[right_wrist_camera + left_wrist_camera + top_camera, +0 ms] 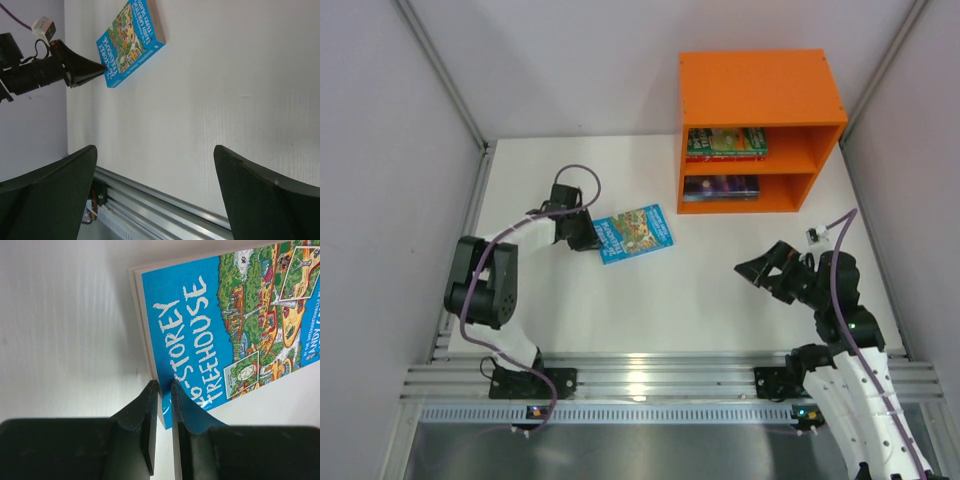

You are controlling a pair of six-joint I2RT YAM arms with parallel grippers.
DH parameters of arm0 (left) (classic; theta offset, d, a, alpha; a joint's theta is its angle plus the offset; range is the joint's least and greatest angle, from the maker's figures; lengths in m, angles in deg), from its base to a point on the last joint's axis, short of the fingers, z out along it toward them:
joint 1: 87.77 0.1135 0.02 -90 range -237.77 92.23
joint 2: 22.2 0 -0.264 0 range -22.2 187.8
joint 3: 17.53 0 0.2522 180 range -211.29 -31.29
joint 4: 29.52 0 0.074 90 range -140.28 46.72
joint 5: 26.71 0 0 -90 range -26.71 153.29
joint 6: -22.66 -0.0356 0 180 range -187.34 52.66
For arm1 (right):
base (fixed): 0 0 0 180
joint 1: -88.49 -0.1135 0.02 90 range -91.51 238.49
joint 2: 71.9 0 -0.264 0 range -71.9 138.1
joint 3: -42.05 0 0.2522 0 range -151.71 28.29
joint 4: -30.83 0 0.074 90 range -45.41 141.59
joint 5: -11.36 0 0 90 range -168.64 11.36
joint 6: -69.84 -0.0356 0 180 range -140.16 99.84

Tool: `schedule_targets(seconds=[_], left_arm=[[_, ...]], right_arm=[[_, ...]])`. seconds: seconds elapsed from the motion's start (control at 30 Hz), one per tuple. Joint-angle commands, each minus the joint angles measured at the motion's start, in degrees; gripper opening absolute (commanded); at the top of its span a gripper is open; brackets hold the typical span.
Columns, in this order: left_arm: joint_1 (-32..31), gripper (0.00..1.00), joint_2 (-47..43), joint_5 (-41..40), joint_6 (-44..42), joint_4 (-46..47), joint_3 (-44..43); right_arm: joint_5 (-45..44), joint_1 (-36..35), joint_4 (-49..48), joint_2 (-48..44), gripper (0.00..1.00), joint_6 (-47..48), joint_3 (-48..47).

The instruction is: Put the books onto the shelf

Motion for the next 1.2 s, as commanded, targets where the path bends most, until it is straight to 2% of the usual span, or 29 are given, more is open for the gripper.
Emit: schedule_targets(seconds=[0.0, 0.13, 0.17, 0.2, 0.23, 0.3, 0.43, 0.6, 0.7, 0.77, 0.97, 1.1, 1.17], left_arm=[[-3.4, 0.12, -4.3, -1.3, 1.2, -9.9, 8.9], [-13.3, 0.21, -12.0, 2.5, 5.3, -12.2, 14.3], [-14.7, 0.25, -15.2, 3.1, 6.5, -12.5, 14.6], [-15.8, 0.37, -16.9, 3.0, 7.5, -13.1, 14.5], [-16.4, 0.44, -18.5, 2.9, 8.3, -13.8, 14.1], [-16.4, 0.57, -21.7, 2.5, 7.8, -15.9, 11.0], [-16.2, 0.64, -18.3, -5.9, 1.2, -21.8, -2.5], [-15.4, 0.64, -8.0, -3.6, -7.5, -22.5, -11.5], [-15.3, 0.64, -2.3, -3.8, -10.8, -20.9, -14.5], [-14.8, 0.64, 0.2, -2.0, -11.8, -19.3, -14.0], [-14.5, 0.54, 3.9, 2.1, -9.2, -13.0, -7.7], [-14.6, 0.51, 1.3, 4.9, -5.2, -7.7, 0.0], [-14.8, 0.48, -1.6, 7.6, -1.5, -4.7, 5.5]], right_arm=[[0.1, 0.7, 0.4, -0.7, 1.0, -0.5, 0.9], [0.0, 0.6, 0.4, -0.8, 1.0, -0.9, 1.1], [-0.1, 0.6, 0.4, -0.8, 1.0, -0.9, 1.0], [-0.1, 0.6, 0.4, -0.7, 1.0, -0.9, 0.9], [-0.4, 0.6, 0.4, -0.6, 1.0, -0.9, 0.9], [-0.4, 0.6, 0.2, -0.4, 1.0, -1.7, 0.8], [-0.3, 0.6, -0.3, 1.2, 0.98, -3.6, 2.1], [1.0, 0.0, -5.0, 1.8, 0.92, -8.0, 7.4], [2.9, -0.8, -9.7, 1.6, 0.85, -10.0, 11.8], [2.0, -1.5, -10.8, 1.7, 0.76, -10.0, 13.1], [-4.6, -8.2, -16.3, 6.3, 0.72, -12.5, 15.1], [-12.2, -20.6, -21.9, 15.4, 0.71, -15.6, 13.7], [-15.7, -23.8, -24.4, 19.4, 0.71, -16.0, 11.7]])
